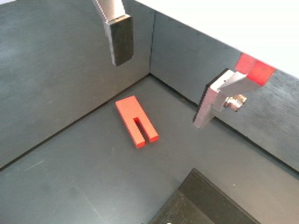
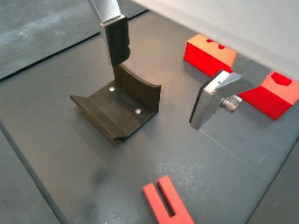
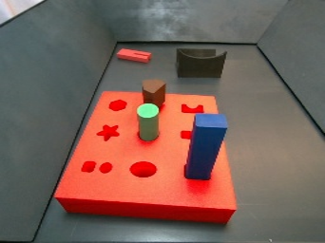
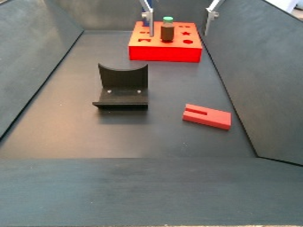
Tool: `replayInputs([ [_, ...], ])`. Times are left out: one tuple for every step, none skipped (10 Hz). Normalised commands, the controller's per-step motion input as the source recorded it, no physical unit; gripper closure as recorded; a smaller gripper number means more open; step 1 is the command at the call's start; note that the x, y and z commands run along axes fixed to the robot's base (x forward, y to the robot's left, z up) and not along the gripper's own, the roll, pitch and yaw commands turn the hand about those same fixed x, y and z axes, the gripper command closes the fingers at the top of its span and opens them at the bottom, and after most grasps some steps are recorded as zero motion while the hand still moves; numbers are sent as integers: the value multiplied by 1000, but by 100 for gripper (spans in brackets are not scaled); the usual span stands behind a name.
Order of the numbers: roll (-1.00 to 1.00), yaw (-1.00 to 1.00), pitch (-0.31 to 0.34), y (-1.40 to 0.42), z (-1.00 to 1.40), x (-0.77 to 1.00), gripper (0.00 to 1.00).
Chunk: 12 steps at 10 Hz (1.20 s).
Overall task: Pick up the double-square object. Move up. Rotate the double-square object. Place the double-square object on the fixture. Regrasp the double-square object. Move to above the board. Insert the double-square object.
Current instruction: Pick up the double-square object.
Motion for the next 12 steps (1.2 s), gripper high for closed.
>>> replayInputs([
  [-3,217,-31,0,-363,-306,0],
  [-83,626,-67,0,-651,-586,0],
  [-59,1000,36,0,-660,0,0],
  [-20,1000,0,23,-766,-74,0],
  [0,1000,-4,23,-823,-114,0],
  [0,866,-93,140,-911,-280,0],
  [64,889,-109,80,-989,-223,0],
  [73,837,-90,111,-951,-229,0],
  [76,914,-119,69,-994,-191,0],
  [64,954,-123,57,-983,-163,0],
  [53,963,-123,63,-974,-157,0],
  [56,963,-119,60,-974,-154,0],
])
